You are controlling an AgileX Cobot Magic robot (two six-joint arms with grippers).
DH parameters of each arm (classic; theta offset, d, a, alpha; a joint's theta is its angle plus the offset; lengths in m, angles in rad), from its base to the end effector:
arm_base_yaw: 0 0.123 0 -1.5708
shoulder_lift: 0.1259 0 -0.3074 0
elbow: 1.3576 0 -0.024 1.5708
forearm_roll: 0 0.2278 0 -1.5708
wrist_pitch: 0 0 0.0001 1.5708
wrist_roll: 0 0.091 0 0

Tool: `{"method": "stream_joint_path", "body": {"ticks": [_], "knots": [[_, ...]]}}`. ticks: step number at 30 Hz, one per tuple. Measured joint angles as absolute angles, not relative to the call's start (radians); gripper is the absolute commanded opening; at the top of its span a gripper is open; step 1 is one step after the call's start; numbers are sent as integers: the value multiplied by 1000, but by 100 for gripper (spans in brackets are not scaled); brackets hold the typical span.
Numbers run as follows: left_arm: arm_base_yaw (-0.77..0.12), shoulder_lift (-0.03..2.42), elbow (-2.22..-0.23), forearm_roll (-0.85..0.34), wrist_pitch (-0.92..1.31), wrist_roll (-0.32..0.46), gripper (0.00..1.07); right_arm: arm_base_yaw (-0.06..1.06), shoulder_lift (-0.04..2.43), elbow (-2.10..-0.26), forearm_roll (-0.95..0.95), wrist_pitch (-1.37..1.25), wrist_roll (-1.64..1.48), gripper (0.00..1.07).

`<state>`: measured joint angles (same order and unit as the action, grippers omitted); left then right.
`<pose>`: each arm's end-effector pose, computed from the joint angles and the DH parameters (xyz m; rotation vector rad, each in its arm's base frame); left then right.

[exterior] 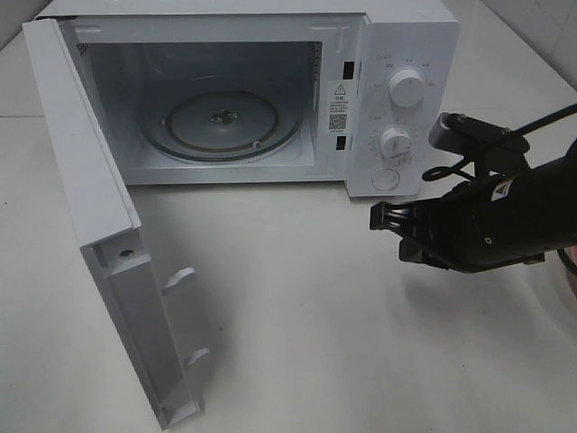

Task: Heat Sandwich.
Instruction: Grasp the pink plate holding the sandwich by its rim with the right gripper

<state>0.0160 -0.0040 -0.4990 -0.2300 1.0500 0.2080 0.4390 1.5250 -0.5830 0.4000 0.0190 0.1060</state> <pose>-0.0486 -0.0188 0.2684 0.2023 2.0017 -0.1321 0.2266 0.1072 0.2036 0.0800 2.4890 0.4210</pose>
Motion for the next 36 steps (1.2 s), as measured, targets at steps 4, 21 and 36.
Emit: {"method": "stream_joint_path", "body": {"ticks": [4,21,36], "knots": [[16,-4,-499,-230,1050,208,100,433,1508,-583,361,126,35,11],[16,-4,-499,-230,1050,208,100,269,1429,-723,29,567,15,65],[16,-4,-499,-230,1050,208,100,79,1434,-755,-89,621,16,100]]}}
